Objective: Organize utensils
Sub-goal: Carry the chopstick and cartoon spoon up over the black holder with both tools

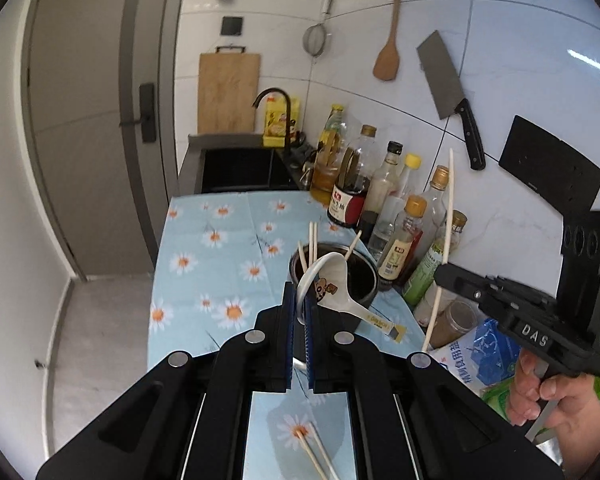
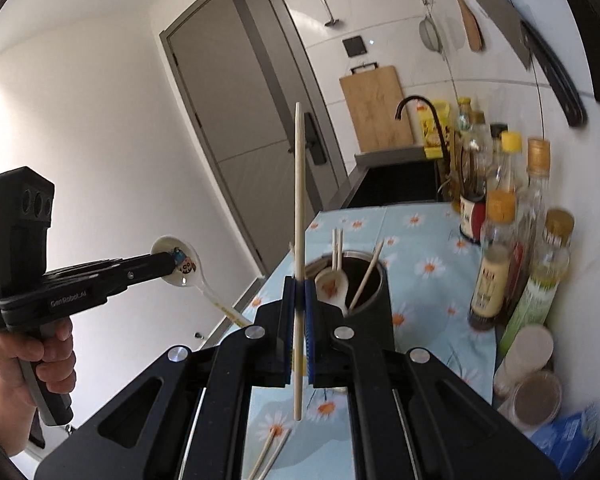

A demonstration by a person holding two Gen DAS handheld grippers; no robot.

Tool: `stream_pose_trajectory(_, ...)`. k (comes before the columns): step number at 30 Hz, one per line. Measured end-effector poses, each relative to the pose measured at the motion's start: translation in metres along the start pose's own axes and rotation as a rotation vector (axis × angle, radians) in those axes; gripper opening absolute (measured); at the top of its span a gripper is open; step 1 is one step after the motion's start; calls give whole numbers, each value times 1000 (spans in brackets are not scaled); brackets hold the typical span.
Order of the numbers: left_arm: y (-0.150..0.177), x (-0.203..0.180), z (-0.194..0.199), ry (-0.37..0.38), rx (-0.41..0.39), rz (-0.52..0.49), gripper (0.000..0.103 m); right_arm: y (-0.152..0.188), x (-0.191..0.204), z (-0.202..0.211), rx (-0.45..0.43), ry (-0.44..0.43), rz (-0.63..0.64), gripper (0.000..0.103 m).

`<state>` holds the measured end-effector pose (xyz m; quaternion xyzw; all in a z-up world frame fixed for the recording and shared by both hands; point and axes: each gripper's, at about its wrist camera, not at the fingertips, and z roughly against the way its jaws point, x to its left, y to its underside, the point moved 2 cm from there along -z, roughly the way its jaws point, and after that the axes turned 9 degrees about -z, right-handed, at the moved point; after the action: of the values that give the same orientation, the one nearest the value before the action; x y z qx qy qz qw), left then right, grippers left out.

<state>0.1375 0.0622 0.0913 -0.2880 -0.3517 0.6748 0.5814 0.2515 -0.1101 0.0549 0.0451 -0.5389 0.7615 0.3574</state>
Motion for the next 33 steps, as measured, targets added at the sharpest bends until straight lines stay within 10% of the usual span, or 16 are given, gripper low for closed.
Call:
stream_pose_trajectory(19, -68, -11, -41, -114, 18, -302, 3, -57, -18, -41, -188, 39, -52, 6)
stream_pose_trajectory(33, -58, -25, -97, -112, 137, -417, 3, -42, -47, -94, -79, 78, -72, 6)
